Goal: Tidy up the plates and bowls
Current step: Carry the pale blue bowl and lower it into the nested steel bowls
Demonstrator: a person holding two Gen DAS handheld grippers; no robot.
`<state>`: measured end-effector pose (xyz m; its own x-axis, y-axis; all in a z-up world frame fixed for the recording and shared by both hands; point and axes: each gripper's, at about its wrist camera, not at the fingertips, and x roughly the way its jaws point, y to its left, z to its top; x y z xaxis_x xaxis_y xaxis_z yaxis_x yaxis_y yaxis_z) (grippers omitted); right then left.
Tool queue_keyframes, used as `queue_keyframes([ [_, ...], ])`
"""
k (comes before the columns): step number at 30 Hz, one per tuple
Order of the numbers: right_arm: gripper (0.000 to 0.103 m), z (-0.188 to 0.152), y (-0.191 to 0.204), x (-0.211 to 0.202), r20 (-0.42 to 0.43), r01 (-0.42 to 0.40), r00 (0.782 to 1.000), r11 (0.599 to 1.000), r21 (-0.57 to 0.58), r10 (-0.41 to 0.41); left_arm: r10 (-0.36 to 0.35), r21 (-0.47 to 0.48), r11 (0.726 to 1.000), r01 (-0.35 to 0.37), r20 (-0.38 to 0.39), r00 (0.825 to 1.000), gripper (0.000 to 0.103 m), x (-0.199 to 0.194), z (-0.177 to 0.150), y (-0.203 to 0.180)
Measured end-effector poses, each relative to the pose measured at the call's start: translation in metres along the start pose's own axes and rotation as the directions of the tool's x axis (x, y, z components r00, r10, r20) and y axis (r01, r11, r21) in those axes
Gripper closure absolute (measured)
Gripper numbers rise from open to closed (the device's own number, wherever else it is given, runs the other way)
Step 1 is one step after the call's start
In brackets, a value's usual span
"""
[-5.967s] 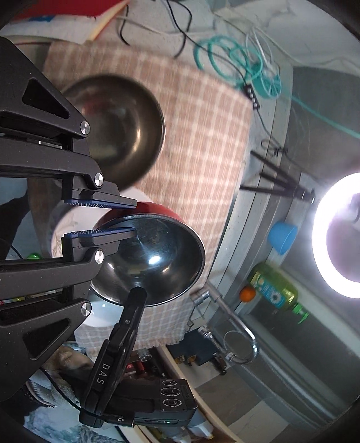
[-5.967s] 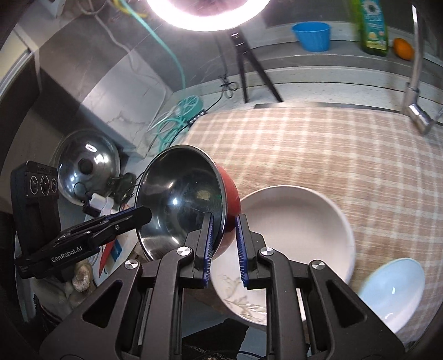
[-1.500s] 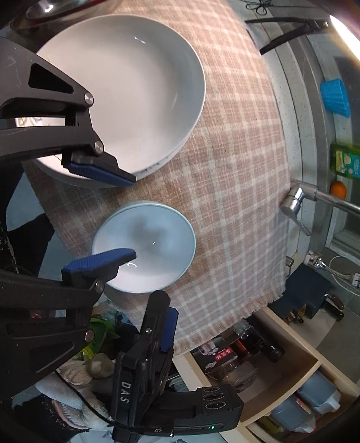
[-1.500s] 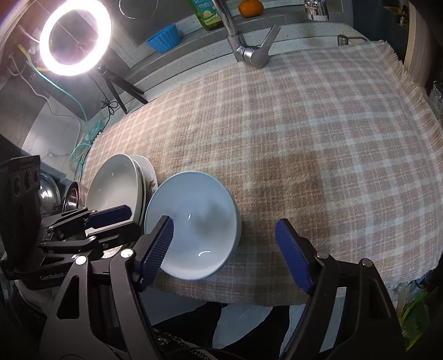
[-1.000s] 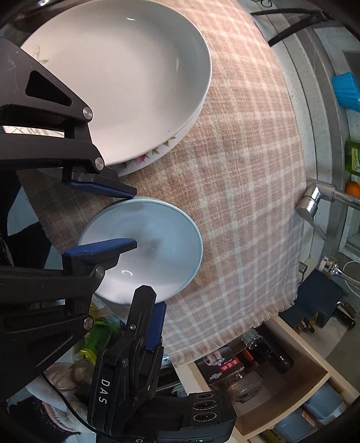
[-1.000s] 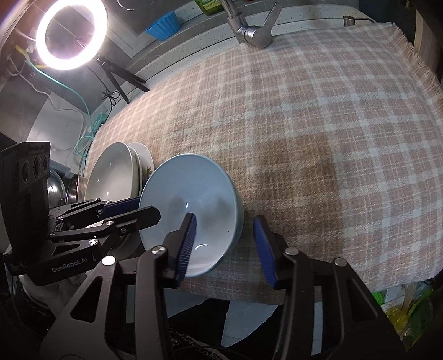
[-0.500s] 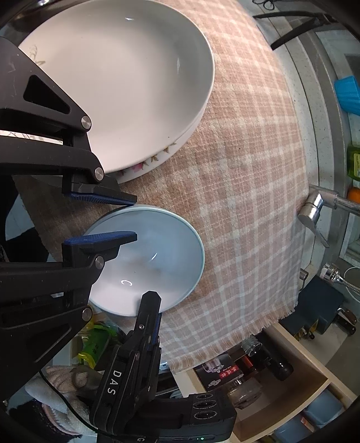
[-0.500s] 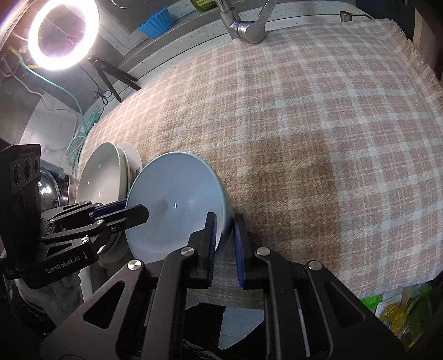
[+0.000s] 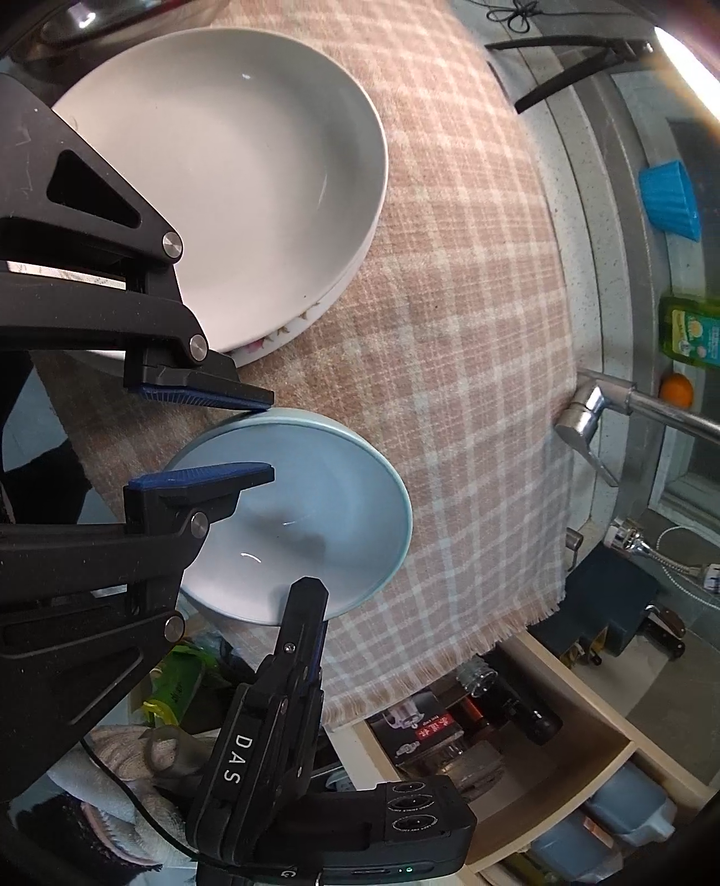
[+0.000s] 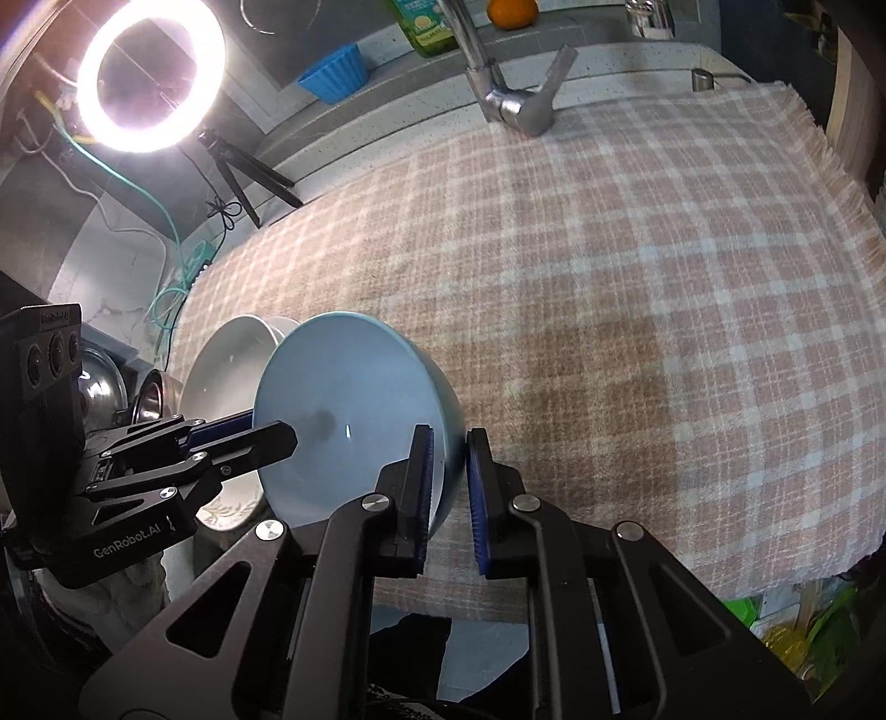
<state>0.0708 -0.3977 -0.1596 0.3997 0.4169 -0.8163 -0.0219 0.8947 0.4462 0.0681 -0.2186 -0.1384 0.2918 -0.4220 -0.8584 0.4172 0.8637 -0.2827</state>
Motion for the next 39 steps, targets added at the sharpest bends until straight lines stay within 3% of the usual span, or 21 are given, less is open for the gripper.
queue_keyframes([
  [10,0.091,0.014,0.042,-0.007,0.030,-0.041,0.999,0.997,-0.069,0.043,0.007,-0.045,0.999,-0.003,0.080,0.997,0.086,-0.044,0.002,0.019],
  [22,0.091,0.026,0.115,0.003,0.007,-0.125,0.992,0.972,-0.198,0.129,0.081,-0.154,0.987,-0.055,0.167,0.983,0.086,-0.096,-0.019,0.061],
  [39,0.091,0.020,0.235,0.050,-0.110,-0.246,0.969,0.898,-0.366,0.221,0.227,-0.387,0.913,-0.130,0.216,0.950,0.086,-0.157,-0.073,0.147],
])
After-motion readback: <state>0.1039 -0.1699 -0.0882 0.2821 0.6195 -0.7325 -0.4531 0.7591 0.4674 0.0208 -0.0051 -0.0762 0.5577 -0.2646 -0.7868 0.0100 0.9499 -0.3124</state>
